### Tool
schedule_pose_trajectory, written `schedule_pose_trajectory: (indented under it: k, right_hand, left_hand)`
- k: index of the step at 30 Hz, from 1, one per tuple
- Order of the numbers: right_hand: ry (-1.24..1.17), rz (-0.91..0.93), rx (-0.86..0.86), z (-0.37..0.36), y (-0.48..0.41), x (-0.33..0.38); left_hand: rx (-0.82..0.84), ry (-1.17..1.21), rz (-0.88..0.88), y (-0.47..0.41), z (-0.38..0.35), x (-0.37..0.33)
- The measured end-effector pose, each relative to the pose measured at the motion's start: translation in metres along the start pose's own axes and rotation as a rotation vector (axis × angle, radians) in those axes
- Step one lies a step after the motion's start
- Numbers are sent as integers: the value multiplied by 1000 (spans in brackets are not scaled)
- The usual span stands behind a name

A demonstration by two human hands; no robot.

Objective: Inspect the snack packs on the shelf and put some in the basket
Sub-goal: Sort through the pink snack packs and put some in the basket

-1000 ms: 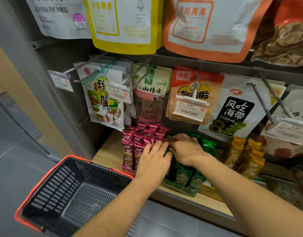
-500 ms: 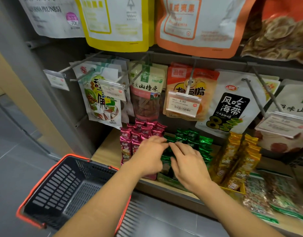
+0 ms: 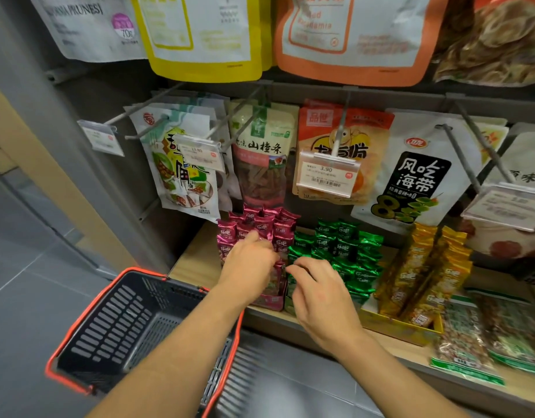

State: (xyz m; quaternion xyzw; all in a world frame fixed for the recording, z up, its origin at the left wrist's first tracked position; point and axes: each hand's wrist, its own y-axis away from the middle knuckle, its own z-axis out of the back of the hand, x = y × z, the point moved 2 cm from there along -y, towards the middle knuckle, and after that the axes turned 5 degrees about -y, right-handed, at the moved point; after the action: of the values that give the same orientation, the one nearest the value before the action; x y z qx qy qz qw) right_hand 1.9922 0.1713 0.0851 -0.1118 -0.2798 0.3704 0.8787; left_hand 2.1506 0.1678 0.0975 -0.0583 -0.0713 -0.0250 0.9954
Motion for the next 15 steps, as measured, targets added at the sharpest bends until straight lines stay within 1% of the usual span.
schedule_pose_trajectory:
  k: [2,3,5,7,8,9,12,14,15]
  right_hand:
    - [-85,-27,1,0,0,1]
    - [-139,-61,4,1,-1,1]
    - [-254,-144,29,4,-7,3]
    - [-358,-207,110,8,-17,9]
    - [-424,-232,171,11,-22,13]
    - [-513,-252,237,14,-25,19]
    - [-811,-287,382,26,-28,39]
    - [-932,-320,431,35,-24,51]
    - [-954,-343,452,42,-22,56]
  left_hand:
    - [-62,59,8,2,18,3]
    - [-128,99,-3,5,32,4]
    - [-315,134,-42,12,63,9]
    - [-508,142,-49,22,85,15]
    - [-571,178,-36,28,93,19]
    - [-613,262,-4,34,100,23]
    - [-654,646,193,48,108,35]
    - [-615,863,344,52,107,41]
    - [-584,1002,411,52,106,42]
